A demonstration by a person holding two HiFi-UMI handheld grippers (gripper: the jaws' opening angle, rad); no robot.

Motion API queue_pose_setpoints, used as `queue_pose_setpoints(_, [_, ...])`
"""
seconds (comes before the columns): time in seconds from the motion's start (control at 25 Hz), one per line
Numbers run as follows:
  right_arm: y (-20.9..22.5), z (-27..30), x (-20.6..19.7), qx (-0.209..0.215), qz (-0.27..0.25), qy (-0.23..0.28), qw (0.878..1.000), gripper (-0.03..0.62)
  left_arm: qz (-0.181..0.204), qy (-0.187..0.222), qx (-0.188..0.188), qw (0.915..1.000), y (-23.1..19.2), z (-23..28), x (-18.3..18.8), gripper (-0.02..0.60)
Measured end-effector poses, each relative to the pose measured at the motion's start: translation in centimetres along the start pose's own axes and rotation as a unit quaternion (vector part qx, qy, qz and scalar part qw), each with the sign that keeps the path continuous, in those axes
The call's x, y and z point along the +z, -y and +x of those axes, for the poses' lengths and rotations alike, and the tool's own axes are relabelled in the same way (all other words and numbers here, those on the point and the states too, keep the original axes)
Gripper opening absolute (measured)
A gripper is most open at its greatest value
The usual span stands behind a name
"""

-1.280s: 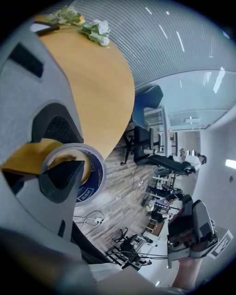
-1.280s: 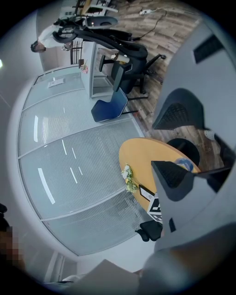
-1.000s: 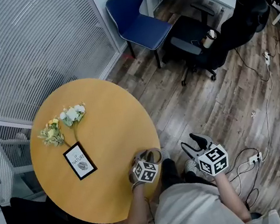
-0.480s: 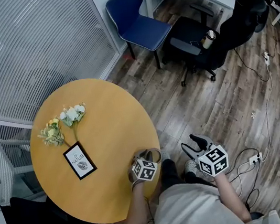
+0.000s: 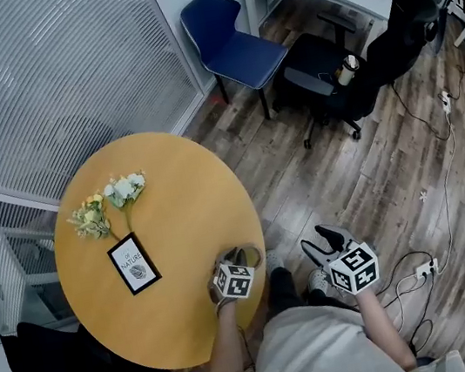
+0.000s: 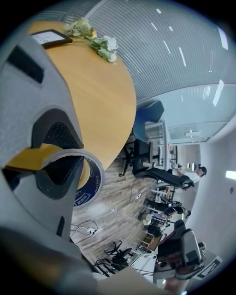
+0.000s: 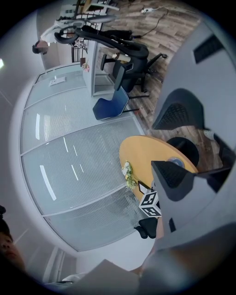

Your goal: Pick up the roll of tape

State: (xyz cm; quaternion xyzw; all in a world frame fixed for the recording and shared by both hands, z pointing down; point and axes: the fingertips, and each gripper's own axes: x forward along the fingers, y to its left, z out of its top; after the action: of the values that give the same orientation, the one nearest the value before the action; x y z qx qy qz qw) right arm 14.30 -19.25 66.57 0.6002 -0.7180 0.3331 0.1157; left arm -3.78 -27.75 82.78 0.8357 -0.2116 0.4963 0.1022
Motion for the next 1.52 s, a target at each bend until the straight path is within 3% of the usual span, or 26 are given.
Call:
queue_pose_setpoints(0.32, [-1.0,-0.6,-0.2,0.025,-0.012,0.007,1.000,0.206,-0.076,0.052,0.046,0.9947,-1.6,-3.5,1.1,0.052])
queue_pose_setpoints(0.56, [-1.9,-1.5,-0.4,0.048,-0.021,0.014,0.999,0.206,-0.108,0.101,0.081,0.9857,-1.9,-7.2,2.6,0.052])
queue_pose_setpoints(1.0, [-3.9,-3.7,-2.3,0.088,-0.041,0.024,0.995,0.206,-0.182,0.194,0.148,0.9526,0.0,-14.6,6.2,0.051])
queue_pose_setpoints(1.52, [-4.9,-7.7,-3.8,0.109,-0.052,0.054,0.991,0.206,-0.217,0.258,0.193,0.9214,5.0,-22.0,5.8,0.052])
